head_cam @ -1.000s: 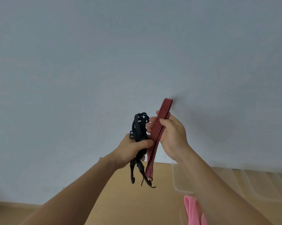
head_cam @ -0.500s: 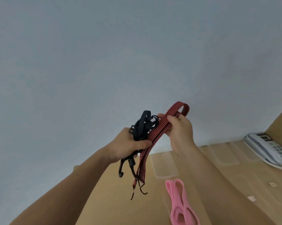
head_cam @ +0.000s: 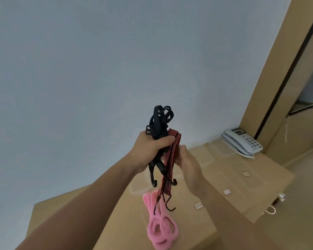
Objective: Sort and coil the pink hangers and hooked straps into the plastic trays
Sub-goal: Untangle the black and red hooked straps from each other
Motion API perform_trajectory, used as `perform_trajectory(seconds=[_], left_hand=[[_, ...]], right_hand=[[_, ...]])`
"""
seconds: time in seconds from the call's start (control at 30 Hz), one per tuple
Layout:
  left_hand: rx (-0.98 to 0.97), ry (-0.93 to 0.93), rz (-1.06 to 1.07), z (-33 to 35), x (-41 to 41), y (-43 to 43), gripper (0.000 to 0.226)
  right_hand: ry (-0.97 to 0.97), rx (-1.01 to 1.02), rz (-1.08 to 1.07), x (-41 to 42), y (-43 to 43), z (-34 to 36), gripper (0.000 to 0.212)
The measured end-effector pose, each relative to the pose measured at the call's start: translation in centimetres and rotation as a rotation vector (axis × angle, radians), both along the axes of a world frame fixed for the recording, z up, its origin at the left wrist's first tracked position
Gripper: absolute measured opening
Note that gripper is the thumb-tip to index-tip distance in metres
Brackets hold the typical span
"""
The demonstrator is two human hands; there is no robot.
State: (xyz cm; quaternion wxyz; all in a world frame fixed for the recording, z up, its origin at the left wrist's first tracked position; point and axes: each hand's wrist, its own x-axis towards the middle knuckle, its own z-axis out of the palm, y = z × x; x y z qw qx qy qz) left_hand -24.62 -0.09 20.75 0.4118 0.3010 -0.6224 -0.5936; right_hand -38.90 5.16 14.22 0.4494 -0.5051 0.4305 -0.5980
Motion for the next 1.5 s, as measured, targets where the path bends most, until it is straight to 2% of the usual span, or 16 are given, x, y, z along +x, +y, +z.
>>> perform_trajectory(seconds=[0.07,0.17,0.33,0.47,0.53,0.63,0.73,0.83,0.97,1.27,1.4,1.5], left_hand=[[0.036,0.022,0.028,0.2,-2.7,0.7,0.011],[0.074,0.029,0.058,0.3,-6.8,1.7,0.012],[0.134,0.011,0.110,-0.8,-13.5,3.3,0.013],[0.187,-0.009,0.176,-2.9,-17.9,4.0,0.013],[0.259,-0.064,0.213,-4.1,-19.6,3.7,0.019],[0.441,-0.149,0.158,-6.1,-21.8,3.4,0.027],[0.616,-0.151,0.085,-8.6,-23.8,2.7,0.020],[0.692,-0.185,0.062,-11.2,-25.8,1.3,0.018],[0.709,-0.229,0.089,-15.5,-29.0,-1.1,0.015],[0.824,-0.273,0.251,-23.6,-33.5,-3.6,0.015],[0.746,-0.366,0.269,-24.5,-34.4,-3.4,0.027],[0.660,-0.496,0.285,-24.5,-35.3,-3.2,0.020]], right_hand=[[0.039,0.022,0.029,-2.1,1.7,-0.4,0.036],[0.092,0.093,0.032,-5.5,3.7,-1.1,0.036],[0.201,0.209,0.014,-11.4,6.4,-2.3,0.020],[0.080,0.283,-0.136,-15.7,7.6,-3.0,0.016],[0.024,0.298,-0.213,-17.6,7.9,-3.3,0.016],[0.044,0.315,-0.241,-19.9,7.6,-3.7,0.015],[0.116,0.332,-0.259,-21.7,6.6,-4.4,0.012],[0.179,0.373,-0.284,-23.9,5.2,-5.2,0.008],[0.226,0.447,-0.320,-27.4,2.2,-6.1,0.008],[0.227,0.569,-0.251,-32.9,-4.6,-9.6,0.010],[0.213,0.591,-0.182,-34.5,-6.5,-10.9,0.011],[0.183,0.615,-0.092,-36.0,-7.8,-11.7,0.014]])
